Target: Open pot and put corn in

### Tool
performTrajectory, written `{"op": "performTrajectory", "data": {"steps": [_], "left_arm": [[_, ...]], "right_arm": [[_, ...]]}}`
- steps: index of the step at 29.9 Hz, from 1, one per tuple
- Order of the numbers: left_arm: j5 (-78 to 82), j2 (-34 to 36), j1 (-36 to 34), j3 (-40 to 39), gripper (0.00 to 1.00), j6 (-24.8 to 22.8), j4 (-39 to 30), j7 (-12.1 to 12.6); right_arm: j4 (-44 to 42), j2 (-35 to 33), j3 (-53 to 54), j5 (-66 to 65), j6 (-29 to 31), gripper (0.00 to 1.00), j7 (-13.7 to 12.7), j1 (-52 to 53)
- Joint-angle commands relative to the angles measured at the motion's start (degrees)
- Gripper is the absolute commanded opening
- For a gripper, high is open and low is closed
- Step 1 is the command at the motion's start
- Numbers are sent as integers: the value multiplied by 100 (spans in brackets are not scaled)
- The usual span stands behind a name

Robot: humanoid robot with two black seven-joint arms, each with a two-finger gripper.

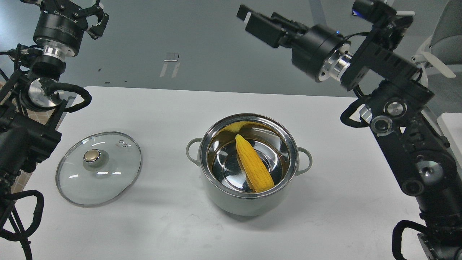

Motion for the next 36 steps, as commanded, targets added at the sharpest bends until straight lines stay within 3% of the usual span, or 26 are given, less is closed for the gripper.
{"op": "performTrajectory", "data": {"steps": [1, 8, 15, 23, 27, 36], "left_arm": [[10, 4, -8, 0, 98, -102, 27, 124], [72, -5, -8, 18, 98, -128, 62, 133], [89, 4, -122, 0, 98, -137, 62, 229], [10, -75, -140, -53, 98, -128, 62, 238], [28, -84, -131, -9, 98, -128, 62, 238], [28, -75, -96, -9, 98, -128, 62, 221]], "right_arm": [[-458, 53, 781, 913, 1, 100, 6, 131], [-1864, 53, 1828, 2663, 1, 100, 6, 255], [-2910, -632, 2382, 4638, -48, 100, 243, 404], [-4034, -1055, 2680, 6714, -232, 100, 252, 387], [-4633, -1028, 2725, 7269, -224, 100, 252, 360], [-4643, -1063, 2734, 7297, -189, 100, 252, 334]]}}
